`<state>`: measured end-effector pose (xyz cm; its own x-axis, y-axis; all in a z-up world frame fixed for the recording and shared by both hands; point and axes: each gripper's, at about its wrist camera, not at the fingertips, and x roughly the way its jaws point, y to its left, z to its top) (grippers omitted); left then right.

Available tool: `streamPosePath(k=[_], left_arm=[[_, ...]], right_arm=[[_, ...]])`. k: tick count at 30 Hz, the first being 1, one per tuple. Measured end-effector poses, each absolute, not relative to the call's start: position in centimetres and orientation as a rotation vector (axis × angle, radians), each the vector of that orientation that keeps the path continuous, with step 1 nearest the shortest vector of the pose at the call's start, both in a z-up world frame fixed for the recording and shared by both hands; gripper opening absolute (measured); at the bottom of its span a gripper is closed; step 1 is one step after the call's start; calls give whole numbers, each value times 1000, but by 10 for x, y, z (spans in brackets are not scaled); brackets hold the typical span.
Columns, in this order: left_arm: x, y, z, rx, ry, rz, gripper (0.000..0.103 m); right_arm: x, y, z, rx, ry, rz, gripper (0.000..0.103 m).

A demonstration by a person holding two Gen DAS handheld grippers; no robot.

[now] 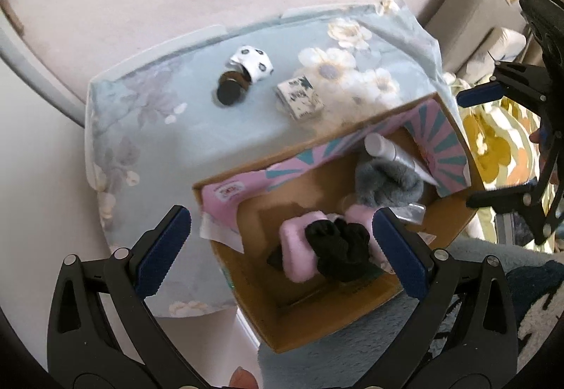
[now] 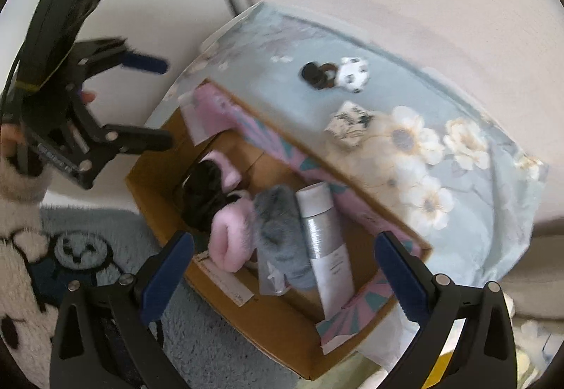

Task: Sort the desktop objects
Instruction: 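Grasp the black cylinder with the left gripper while the right grasps the white tissue pack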

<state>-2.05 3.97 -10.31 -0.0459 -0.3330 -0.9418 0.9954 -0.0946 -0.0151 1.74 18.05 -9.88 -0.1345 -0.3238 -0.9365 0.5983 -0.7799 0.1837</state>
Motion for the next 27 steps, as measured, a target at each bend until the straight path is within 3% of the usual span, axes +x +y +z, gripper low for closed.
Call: streamPosePath(k=[16, 21, 25, 27], left_arm=[[11, -21, -79, 925, 913, -1446, 101], [14, -83, -113, 997, 929, -1434, 99], [19, -120, -165, 1083, 980, -1374, 80], [25, -129, -190, 1093, 1026, -1375, 78]], right_arm=[[-45, 183, -76, 1476, 338, -2079, 102], [-98, 165, -123, 1617, 383, -2060, 102], [-134, 151, -201, 1853, 390, -1974, 102], [-143, 146, -221, 1895, 357, -1944, 102]])
